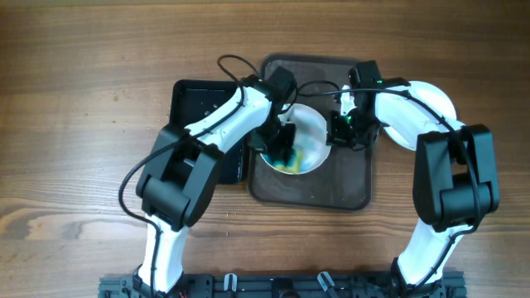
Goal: Clean dirty plates on tray and stack at the side
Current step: 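Scrub the last plate with the sponge in the left gripper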
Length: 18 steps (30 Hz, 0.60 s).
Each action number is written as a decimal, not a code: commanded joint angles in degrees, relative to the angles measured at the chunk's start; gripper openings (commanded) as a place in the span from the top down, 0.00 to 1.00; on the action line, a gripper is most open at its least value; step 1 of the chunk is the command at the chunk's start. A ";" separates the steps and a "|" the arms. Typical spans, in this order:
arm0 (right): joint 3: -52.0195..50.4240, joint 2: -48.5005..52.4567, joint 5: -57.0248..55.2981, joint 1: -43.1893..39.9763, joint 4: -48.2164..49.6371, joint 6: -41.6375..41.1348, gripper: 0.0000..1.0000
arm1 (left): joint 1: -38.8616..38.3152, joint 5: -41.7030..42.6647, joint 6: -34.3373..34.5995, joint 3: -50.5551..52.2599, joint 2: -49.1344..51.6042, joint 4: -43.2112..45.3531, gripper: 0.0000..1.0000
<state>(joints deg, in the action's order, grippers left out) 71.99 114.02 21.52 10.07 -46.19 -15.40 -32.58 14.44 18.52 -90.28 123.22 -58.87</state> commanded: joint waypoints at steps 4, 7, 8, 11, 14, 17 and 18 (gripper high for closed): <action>-0.85 1.62 -5.40 -1.22 0.04 1.38 0.96 | 5.70 -30.32 12.02 1.66 1.05 -1.11 0.96; -0.85 1.62 -6.32 -1.22 -0.28 2.12 0.96 | 5.42 -24.90 11.96 1.64 -0.42 2.08 0.96; -0.85 1.62 -6.71 -1.22 -0.37 2.69 0.96 | 5.31 -20.85 11.91 1.64 -0.48 3.58 0.96; -0.85 1.62 -7.37 -1.18 -0.66 4.31 0.96 | 4.98 -1.42 7.37 2.32 -0.44 11.85 0.96; -0.85 1.62 -8.66 -0.57 -1.01 5.62 0.96 | 3.10 12.17 5.90 3.54 -0.42 20.85 0.96; -0.85 1.62 -8.66 0.42 -0.98 6.29 0.96 | 0.76 13.62 5.88 4.04 -0.42 24.59 0.96; -0.85 1.62 -8.66 0.85 -0.96 6.27 0.96 | -0.15 13.60 5.88 4.04 -0.39 25.83 0.96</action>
<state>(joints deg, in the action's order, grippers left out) 72.58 114.10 18.52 9.28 -46.39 -12.45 -29.39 21.50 25.98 -86.74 122.04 -35.55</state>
